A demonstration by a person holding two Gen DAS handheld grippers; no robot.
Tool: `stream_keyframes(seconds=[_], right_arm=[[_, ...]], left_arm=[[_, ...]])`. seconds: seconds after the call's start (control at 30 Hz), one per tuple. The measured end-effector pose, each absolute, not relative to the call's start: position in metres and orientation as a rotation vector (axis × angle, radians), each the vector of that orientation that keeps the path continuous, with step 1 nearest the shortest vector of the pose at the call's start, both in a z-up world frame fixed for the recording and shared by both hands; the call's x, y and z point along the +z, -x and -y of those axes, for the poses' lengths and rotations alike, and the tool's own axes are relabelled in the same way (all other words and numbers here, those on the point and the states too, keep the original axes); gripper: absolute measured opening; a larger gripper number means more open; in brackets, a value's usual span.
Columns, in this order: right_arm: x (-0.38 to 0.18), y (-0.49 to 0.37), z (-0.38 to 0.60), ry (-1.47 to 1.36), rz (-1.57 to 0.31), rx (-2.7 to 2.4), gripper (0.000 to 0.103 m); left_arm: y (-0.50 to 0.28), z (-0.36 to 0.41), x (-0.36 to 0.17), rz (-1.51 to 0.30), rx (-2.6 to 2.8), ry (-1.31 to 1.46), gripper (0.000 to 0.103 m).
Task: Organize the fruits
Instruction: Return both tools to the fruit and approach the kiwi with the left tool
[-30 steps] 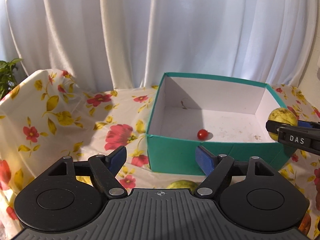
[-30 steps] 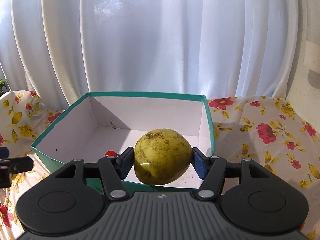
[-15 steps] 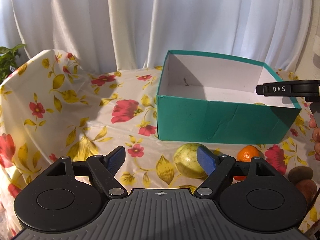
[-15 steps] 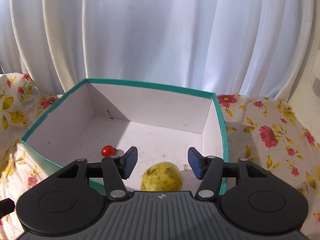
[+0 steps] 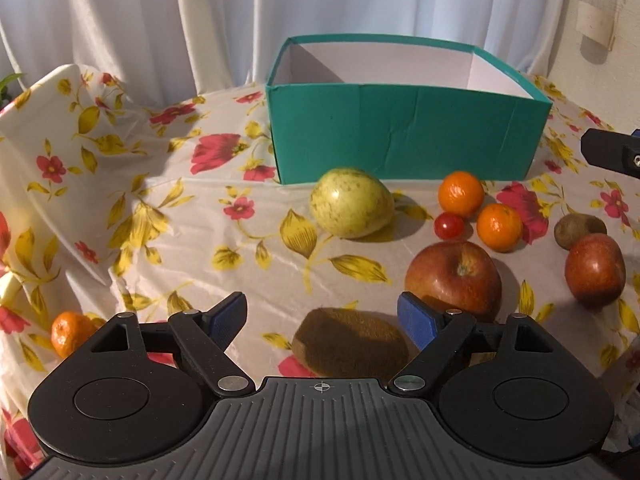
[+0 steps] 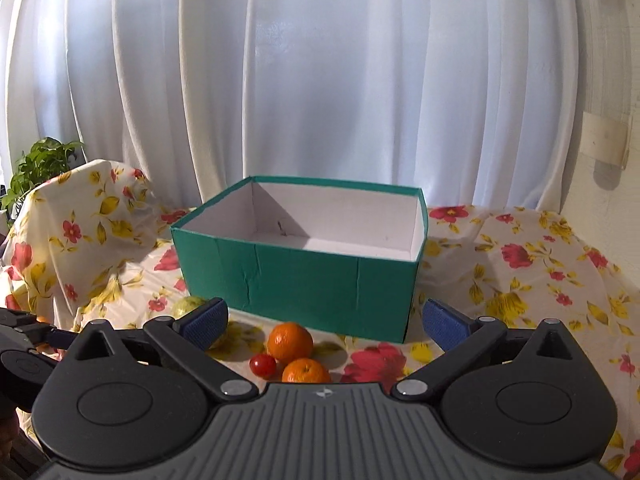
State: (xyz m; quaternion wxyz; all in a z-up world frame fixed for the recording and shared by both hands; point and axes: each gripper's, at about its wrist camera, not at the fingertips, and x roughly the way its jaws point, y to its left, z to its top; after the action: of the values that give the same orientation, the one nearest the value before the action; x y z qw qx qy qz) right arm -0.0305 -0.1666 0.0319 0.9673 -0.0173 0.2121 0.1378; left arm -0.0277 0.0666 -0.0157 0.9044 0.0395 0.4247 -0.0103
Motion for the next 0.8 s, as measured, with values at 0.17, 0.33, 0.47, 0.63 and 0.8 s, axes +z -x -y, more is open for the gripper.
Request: stream_keyframes(seconds=[0.17, 0.33, 0.47, 0.63, 0.8], right_arm=[[0.016, 0.043, 0.171, -0.036, -0.457, 0.274, 0.103], [0.001, 0.046, 0.176, -0.04, -0.513, 0.22, 0.103], [-0.004, 0.05, 0.178, -0.045, -0.54, 0.183, 0.103], [-0.006, 0.053, 0.179, -0.04, -0.556, 0.151, 0.103], [-0.008, 0.056, 0.174, 0.0, -0.568, 0.146, 0.103]], left_arm=[[0.03, -0.063, -0.027, -0.895, -0.037, -0.119, 0.087], [0.029, -0.064, -0.031, -0.898, -0.059, -0.121, 0.087], [0.03, -0.065, -0.032, -0.907, -0.09, -0.118, 0.084], [0.034, -0.066, -0.034, -0.899, -0.118, -0.12, 0.083], [0.032, -0.06, -0.042, -0.91, -0.143, -0.14, 0.082]])
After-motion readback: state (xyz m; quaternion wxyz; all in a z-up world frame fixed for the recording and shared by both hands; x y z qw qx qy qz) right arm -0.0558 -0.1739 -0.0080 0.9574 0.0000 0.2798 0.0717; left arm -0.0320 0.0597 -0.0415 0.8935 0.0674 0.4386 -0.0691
